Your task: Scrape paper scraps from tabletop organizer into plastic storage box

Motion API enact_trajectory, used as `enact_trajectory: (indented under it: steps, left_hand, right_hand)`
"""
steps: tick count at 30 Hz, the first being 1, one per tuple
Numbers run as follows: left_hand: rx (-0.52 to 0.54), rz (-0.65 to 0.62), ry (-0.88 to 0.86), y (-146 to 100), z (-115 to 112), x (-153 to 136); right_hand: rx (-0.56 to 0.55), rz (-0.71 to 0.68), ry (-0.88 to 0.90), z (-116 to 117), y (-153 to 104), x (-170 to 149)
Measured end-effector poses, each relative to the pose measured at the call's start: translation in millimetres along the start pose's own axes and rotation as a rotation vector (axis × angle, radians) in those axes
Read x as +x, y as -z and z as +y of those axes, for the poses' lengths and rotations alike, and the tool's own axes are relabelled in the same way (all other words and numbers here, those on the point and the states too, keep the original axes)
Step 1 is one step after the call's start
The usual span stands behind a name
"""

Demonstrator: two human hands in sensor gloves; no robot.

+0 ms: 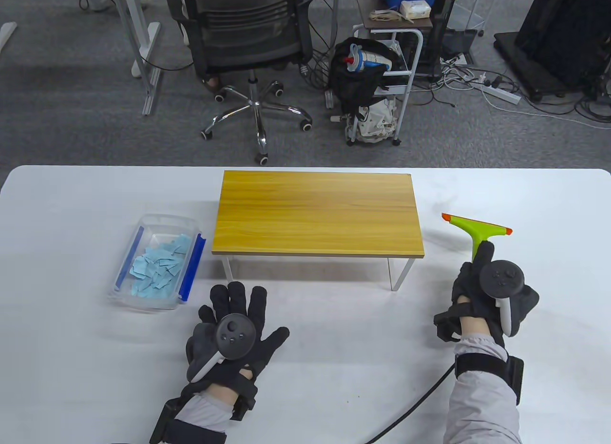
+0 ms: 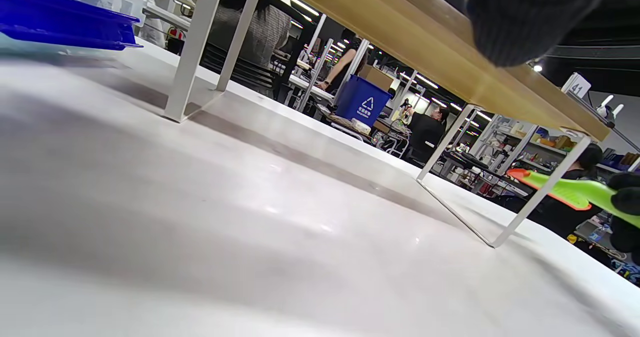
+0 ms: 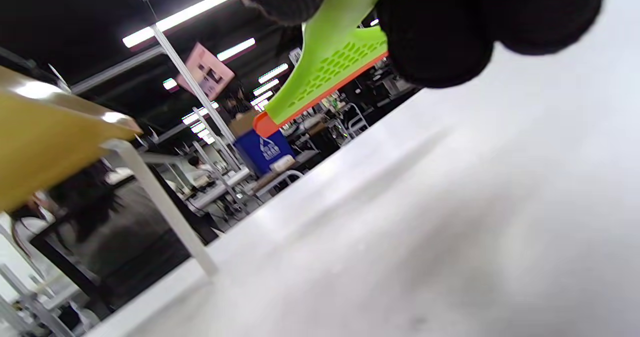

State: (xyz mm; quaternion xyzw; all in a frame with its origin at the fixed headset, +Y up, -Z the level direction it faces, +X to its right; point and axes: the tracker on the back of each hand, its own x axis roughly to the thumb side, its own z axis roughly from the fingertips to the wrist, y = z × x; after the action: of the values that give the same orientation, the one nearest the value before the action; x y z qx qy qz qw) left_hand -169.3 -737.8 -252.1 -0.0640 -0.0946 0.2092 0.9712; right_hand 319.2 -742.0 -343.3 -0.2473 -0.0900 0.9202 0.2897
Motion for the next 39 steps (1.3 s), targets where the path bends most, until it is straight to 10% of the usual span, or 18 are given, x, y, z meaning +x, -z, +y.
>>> enact_trajectory:
  steps: [8,18,24,39]
  left_hand:
    - [-0.007,0.022,-0.017,2.2,0.2,-4.6]
    - [-0.022,0.027,-0.01,4.1,-2.4,-4.2]
    - [-0.016,0.029,-0.015,4.1,-1.0,-5.4]
    - [0.119,0.005,0.005,-5.9,12.0,-11.6]
  right_hand:
    - [0.025,0.214,-0.093,11.1,21.5,-32.3]
    - [0.219,0.247,-0.549,37.8,19.6,-36.3]
    - [0.208,0.209,-0.512,32.5,12.7,-33.2]
    - [-0.229,-0.616,-0.115,-25.3,-110.7,107.8]
